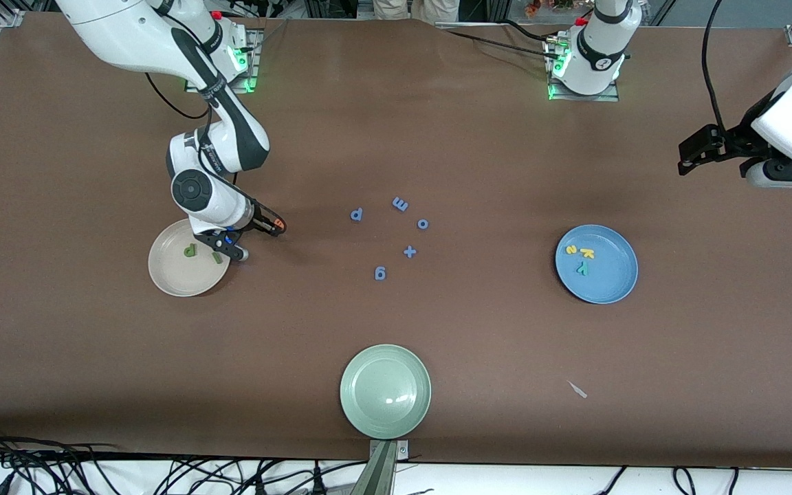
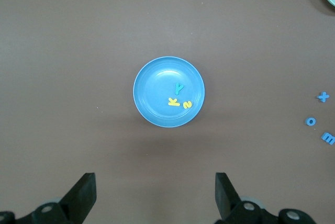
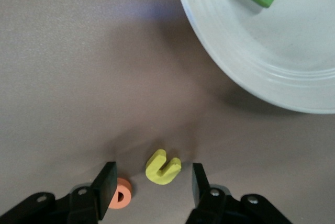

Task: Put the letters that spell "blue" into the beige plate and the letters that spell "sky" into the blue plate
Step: 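Grasp the yellow u with the right gripper and place it in the white plate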

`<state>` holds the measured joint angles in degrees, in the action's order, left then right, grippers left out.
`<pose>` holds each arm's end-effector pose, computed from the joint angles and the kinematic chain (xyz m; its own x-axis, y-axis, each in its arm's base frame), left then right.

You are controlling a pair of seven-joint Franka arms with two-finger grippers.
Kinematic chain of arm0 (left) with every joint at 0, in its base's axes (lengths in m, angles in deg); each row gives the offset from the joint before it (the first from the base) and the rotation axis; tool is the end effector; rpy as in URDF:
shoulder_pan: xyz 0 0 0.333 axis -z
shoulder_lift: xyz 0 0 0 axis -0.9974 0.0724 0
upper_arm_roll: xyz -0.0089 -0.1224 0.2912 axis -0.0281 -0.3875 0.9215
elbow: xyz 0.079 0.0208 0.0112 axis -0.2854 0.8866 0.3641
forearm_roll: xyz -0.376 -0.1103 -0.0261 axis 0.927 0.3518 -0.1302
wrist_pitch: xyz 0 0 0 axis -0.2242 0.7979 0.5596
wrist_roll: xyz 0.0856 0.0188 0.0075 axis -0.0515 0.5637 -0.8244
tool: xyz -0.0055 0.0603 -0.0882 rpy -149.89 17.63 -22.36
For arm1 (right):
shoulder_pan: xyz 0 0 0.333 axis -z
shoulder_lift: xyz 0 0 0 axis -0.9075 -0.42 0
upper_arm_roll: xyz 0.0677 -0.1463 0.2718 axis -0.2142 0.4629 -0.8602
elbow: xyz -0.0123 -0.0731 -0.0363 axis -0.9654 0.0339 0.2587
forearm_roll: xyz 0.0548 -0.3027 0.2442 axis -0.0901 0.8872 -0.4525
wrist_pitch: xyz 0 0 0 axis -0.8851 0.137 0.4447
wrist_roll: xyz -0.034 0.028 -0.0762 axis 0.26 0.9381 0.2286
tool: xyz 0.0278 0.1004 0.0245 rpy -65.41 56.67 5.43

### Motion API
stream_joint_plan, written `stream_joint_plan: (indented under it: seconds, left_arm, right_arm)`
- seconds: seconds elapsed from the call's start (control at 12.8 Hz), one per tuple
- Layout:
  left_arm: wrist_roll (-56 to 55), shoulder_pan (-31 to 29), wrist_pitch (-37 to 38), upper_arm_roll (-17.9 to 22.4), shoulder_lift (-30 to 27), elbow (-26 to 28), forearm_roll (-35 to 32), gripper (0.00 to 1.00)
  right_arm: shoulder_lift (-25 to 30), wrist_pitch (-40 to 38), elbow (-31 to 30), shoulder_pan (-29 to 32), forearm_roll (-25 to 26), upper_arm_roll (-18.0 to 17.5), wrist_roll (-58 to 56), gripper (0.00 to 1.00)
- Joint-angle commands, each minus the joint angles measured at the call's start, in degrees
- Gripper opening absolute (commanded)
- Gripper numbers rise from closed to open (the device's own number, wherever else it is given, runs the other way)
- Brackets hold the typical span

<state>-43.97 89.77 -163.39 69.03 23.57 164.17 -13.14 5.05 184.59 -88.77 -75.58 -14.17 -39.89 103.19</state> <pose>0.5528 -0.0426 0.6106 0.9984 -0.0263 -0.0509 -0.0268 -0.9996 -0.0081 0.5136 0.1878 0.1765 0.8764 -0.4485 -0.1756 -0.4448 -0.8935 0.0621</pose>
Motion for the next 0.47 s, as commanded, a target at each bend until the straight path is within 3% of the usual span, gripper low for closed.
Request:
stream_joint_plan:
  seconds: [0.0,0.16,0.39]
  left_arm:
    - [0.0,0.3,1.2,-0.6,0.9,-2.0,-1.0,1.0]
    - [0.0,0.4,1.2,-0.7,0.9,-2.0,-1.0,1.0]
    - [0.0,0.4,1.2,-0.8,0.9,-2.0,-1.0,1.0]
  right_arm:
    - [2.1,0.6,-2.4,0.3,-0.7,-0.3,0.4,0.55]
    - [2.5,0.6,-2.5,0.3,-0.7,-0.3,-0.3,0.41]
    - [2.2,1.1,-2.2,0.4,-0.6,-0.1,-0.7,0.39]
